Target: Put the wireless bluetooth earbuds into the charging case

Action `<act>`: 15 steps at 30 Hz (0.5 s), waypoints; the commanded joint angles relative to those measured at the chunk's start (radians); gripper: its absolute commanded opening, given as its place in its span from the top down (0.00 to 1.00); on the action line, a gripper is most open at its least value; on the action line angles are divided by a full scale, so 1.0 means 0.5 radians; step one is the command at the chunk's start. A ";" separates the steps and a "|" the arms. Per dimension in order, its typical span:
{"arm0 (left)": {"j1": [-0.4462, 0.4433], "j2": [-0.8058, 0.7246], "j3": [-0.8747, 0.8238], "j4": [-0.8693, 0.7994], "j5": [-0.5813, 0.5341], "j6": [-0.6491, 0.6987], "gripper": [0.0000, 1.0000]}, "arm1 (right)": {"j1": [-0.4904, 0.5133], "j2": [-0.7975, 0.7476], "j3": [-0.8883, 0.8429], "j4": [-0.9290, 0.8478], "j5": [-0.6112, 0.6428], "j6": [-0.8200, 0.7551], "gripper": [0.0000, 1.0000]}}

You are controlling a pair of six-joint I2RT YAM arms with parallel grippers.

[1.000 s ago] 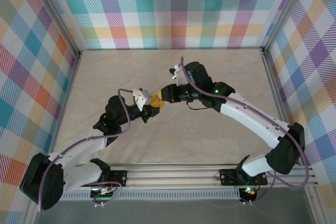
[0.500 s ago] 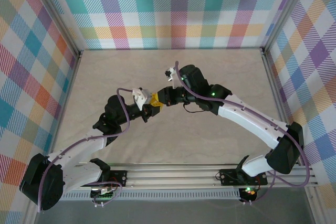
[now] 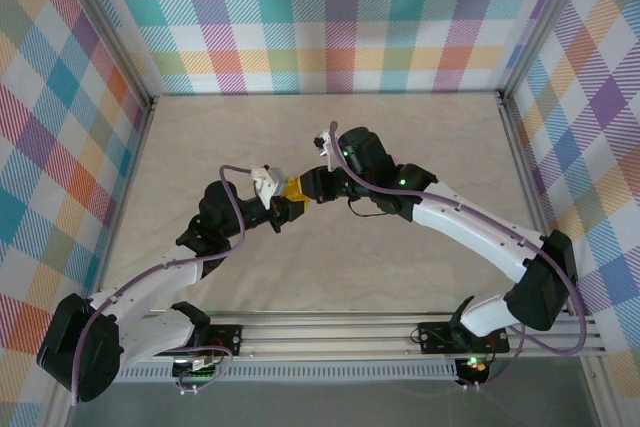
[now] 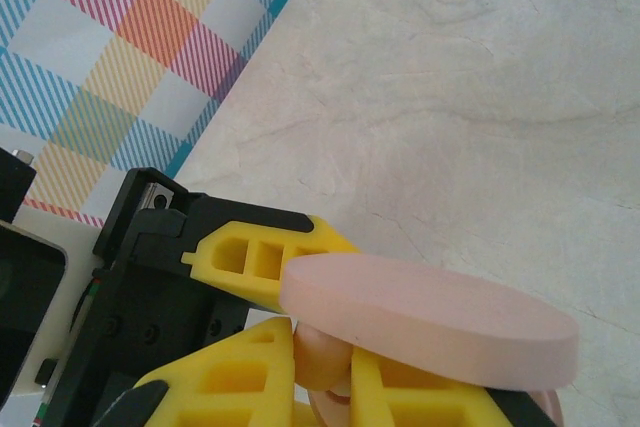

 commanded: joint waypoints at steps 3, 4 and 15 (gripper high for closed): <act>-0.025 -0.066 0.077 0.080 0.055 -0.010 0.92 | 0.017 0.025 0.000 -0.025 -0.006 -0.031 0.83; -0.025 -0.064 0.077 0.079 0.054 -0.010 0.92 | 0.018 0.026 0.005 -0.056 -0.007 -0.034 0.82; -0.025 -0.072 0.099 0.067 0.055 0.005 0.92 | 0.019 -0.015 -0.060 -0.140 0.031 -0.007 0.78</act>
